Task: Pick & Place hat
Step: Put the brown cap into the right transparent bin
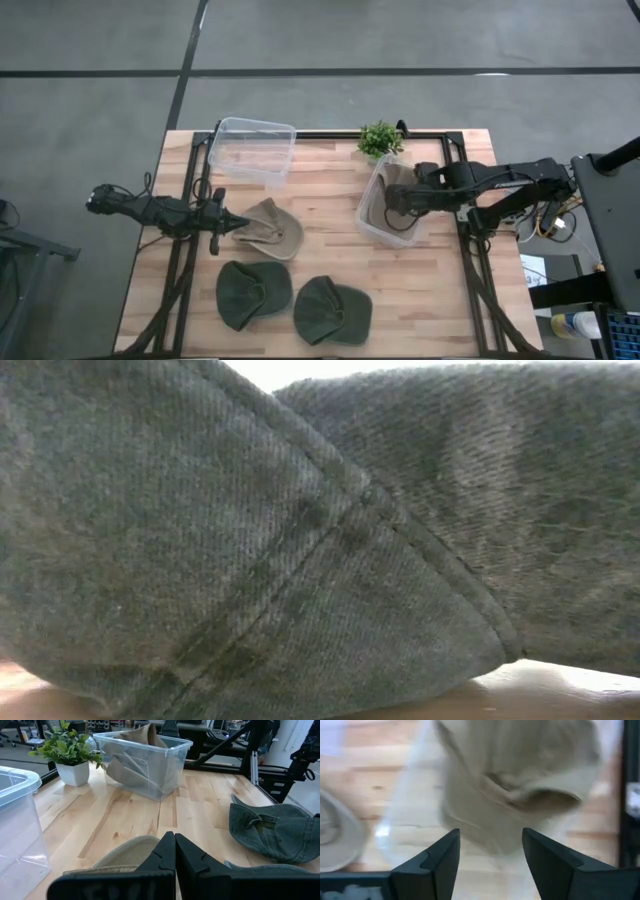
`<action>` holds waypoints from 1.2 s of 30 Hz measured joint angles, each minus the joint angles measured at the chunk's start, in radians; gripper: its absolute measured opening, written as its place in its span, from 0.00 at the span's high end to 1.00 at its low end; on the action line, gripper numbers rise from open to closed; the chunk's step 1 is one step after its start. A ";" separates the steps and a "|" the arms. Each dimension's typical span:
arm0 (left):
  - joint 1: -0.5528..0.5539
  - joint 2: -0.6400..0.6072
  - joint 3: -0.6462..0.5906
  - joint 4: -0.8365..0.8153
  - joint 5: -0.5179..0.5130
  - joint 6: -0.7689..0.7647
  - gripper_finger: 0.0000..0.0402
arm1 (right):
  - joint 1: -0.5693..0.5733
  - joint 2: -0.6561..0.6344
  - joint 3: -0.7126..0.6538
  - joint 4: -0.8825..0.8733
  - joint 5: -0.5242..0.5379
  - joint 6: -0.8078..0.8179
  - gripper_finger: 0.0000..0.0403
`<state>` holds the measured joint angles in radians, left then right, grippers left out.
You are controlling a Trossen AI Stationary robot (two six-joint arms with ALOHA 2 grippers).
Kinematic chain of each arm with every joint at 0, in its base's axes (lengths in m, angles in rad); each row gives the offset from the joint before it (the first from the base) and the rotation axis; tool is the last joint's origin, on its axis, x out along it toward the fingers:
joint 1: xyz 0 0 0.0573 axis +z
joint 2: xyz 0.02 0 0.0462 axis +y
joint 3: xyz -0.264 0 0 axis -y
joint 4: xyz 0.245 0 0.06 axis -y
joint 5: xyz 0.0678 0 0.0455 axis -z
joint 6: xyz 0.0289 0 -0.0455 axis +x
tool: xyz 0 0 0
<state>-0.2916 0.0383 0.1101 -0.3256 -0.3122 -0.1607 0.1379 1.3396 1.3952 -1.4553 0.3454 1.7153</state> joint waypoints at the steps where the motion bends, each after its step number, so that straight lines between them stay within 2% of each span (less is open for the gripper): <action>1: 0.000 0.000 0.000 0.000 0.000 0.000 1.00 | 0.000 0.000 0.010 0.020 0.020 -0.026 0.48; 8: 0.000 0.000 0.000 0.000 0.000 0.000 1.00 | 0.000 0.000 0.051 0.330 0.154 -0.322 0.50; 15: 0.000 0.000 0.000 0.000 0.000 0.000 1.00 | -0.001 0.028 0.047 0.683 0.174 -0.686 0.50; 20: 0.000 0.000 0.000 0.000 0.000 0.000 1.00 | 0.000 0.087 0.047 0.853 0.144 -0.858 0.50; 29: 0.000 0.000 0.000 0.000 0.000 0.000 1.00 | 0.004 0.192 0.078 0.894 0.060 -0.947 0.50; 36: 0.000 0.000 0.000 0.000 0.000 0.000 1.00 | 0.031 0.254 0.077 0.900 0.035 -0.989 0.50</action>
<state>-0.2916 0.0383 0.1101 -0.3256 -0.3122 -0.1607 0.1690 1.5935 1.4723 -0.5552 0.3805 0.7262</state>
